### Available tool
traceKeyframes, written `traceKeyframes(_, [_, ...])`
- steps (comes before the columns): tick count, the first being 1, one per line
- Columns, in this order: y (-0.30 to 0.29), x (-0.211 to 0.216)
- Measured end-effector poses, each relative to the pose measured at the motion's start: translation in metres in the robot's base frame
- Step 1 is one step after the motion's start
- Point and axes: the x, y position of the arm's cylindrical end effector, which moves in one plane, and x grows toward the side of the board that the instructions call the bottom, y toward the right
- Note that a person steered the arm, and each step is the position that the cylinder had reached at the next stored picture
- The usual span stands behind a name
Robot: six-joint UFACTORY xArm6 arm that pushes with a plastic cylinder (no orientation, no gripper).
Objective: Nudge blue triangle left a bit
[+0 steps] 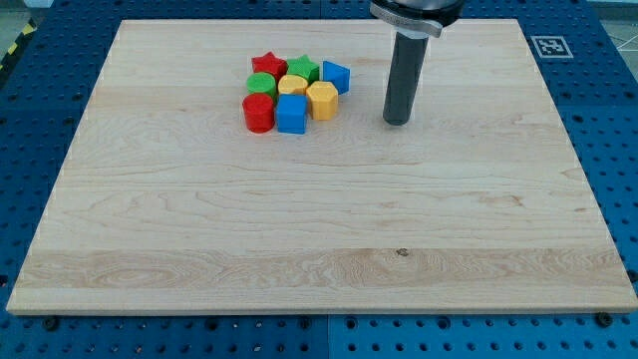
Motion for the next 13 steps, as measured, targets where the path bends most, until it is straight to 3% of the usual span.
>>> traceKeyframes(8, [0.000, -0.024])
traceKeyframes(11, [-0.021, -0.074])
traceKeyframes(13, [-0.066, -0.094])
